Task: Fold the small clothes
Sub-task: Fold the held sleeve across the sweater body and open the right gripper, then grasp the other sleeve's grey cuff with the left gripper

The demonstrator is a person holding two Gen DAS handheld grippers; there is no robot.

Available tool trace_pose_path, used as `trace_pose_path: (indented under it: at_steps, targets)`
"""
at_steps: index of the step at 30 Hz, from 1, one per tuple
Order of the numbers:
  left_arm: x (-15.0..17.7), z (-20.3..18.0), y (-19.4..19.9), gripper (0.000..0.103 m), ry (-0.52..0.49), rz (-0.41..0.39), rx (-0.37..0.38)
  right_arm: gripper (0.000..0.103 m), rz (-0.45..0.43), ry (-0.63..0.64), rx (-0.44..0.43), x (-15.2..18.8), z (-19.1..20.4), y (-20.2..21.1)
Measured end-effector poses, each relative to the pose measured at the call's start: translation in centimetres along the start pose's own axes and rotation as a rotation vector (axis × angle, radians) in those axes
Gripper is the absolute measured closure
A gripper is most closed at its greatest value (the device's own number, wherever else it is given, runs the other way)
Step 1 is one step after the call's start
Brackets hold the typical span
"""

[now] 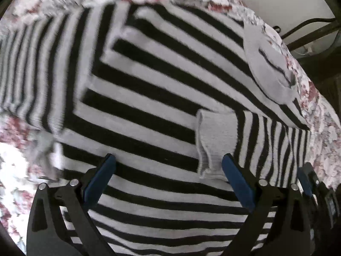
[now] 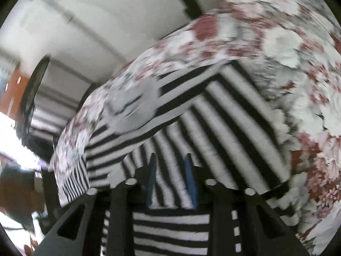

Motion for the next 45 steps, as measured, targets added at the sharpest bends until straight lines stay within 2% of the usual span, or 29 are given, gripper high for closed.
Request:
trace_pose_path:
  at_steps: [4, 7, 8, 9, 11, 12, 13, 14, 16, 17, 18, 19, 20, 22, 24, 28, 31, 33, 35, 37, 39, 40, 43, 45]
  targets:
    - [-0.9, -1.8, 0.2, 0.010, -0.009, -0.028, 0.116, 0.083, -0.031, -0.083, -0.023, -1.0, -1.9, 0.4]
    - [-1.3, -4.1, 0.3, 0.034, -0.064, -0.021, 0.191, 0.083, -0.049, -0.088, -0.027, -1.3, -2.9, 0.9]
    - [-1.0, -4.6, 0.1, 0.040, -0.084, -0.014, 0.195, 0.083, -0.051, -0.090, -0.025, -1.4, -3.0, 0.8]
    - [-1.1, -5.2, -0.2, 0.043, -0.104, -0.012, 0.183, 0.083, -0.054, -0.094, -0.027, -1.5, -3.2, 0.7]
    - [-0.6, -5.8, -1.3, 0.068, -0.145, -0.028, 0.115, 0.083, -0.064, -0.106, -0.023, -1.8, -3.8, 0.4]
    - [-0.3, -5.7, -1.2, 0.073, -0.148, -0.040, 0.095, 0.083, -0.073, -0.110, -0.023, -1.8, -3.9, 0.1]
    - [-0.6, -5.7, -0.9, 0.085, -0.137, -0.062, 0.106, 0.083, -0.081, -0.112, -0.025, -1.9, -3.9, 0.1]
    - [-0.5, -5.2, -0.8, 0.088, -0.132, -0.074, 0.116, 0.083, -0.087, -0.112, -0.028, -2.0, -4.0, 0.2]
    - [-0.7, -5.4, -0.5, 0.088, -0.143, -0.098, 0.105, 0.084, -0.088, -0.093, -0.033, -2.1, -4.0, 0.0]
    - [-0.6, -5.8, -0.8, 0.088, -0.157, -0.102, 0.085, 0.084, -0.069, -0.085, 0.020, -2.1, -4.3, -0.6]
    - [-0.6, -6.4, -1.4, 0.088, -0.181, -0.100, 0.045, 0.092, -0.045, -0.113, 0.080, -1.9, -5.5, -1.3]
    - [-0.1, -6.5, -2.0, 0.087, -0.199, -0.100, 0.017, 0.101, -0.025, -0.156, 0.081, -1.6, -6.8, -1.8]
    - [-0.1, -6.6, -2.4, 0.086, -0.218, -0.105, -0.008, 0.103, -0.003, -0.221, 0.071, -1.4, -8.5, -2.6]
    - [0.1, -7.4, -2.3, 0.086, -0.252, -0.126, -0.040, 0.103, 0.003, -0.310, -0.005, -1.5, -10.3, -2.7]
    - [0.1, -7.9, -1.5, 0.086, -0.246, -0.140, -0.034, 0.099, -0.014, -0.315, -0.008, -1.6, -9.9, -1.9]
    - [0.6, -7.3, 2.1, 0.084, -0.221, -0.207, 0.048, 0.097, -0.068, -0.183, 0.015, -1.5, -6.7, 0.5]
    - [1.1, -8.7, 3.2, 0.070, -0.244, -0.256, 0.080, 0.096, -0.128, -0.133, 0.018, -2.2, -5.7, 1.0]
    - [1.5, -9.1, 3.2, 0.070, -0.257, -0.281, 0.065, 0.096, -0.169, -0.117, 0.051, -3.3, -5.9, 0.9]
    - [1.7, -8.1, 3.9, 0.070, -0.264, -0.299, 0.058, 0.097, -0.156, -0.148, 0.062, -3.9, -7.1, 0.1]
    - [1.6, -7.2, 4.5, 0.070, -0.241, -0.322, 0.079, 0.103, -0.112, -0.200, 0.062, -4.0, -8.9, -1.2]
    - [1.6, -6.0, 4.2, 0.061, -0.211, -0.295, 0.134, 0.103, -0.089, -0.281, 0.012, -3.6, -10.8, -2.0]
    - [1.6, -5.7, 3.6, 0.053, -0.220, -0.261, 0.127, 0.103, -0.090, -0.305, -0.008, -3.4, -11.2, -1.7]
    - [2.0, -6.3, 0.0, 0.053, -0.247, -0.167, 0.017, 0.098, -0.103, -0.277, 0.005, -3.2, -10.3, 0.2]
    - [2.2, -6.8, -1.0, 0.049, -0.285, -0.160, -0.045, 0.096, -0.107, -0.219, 0.035, -2.6, -8.9, 1.7]
Point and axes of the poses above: each gripper's, at about its wrist camera, not at the fingertips, and y roughly against the way its jaws point, z to its left, x to its underside, the point moved 1 cm from there along -y, roughly the way its jaws point, and after that the axes turned 4 degrees about -x, right-handed, at the moved point
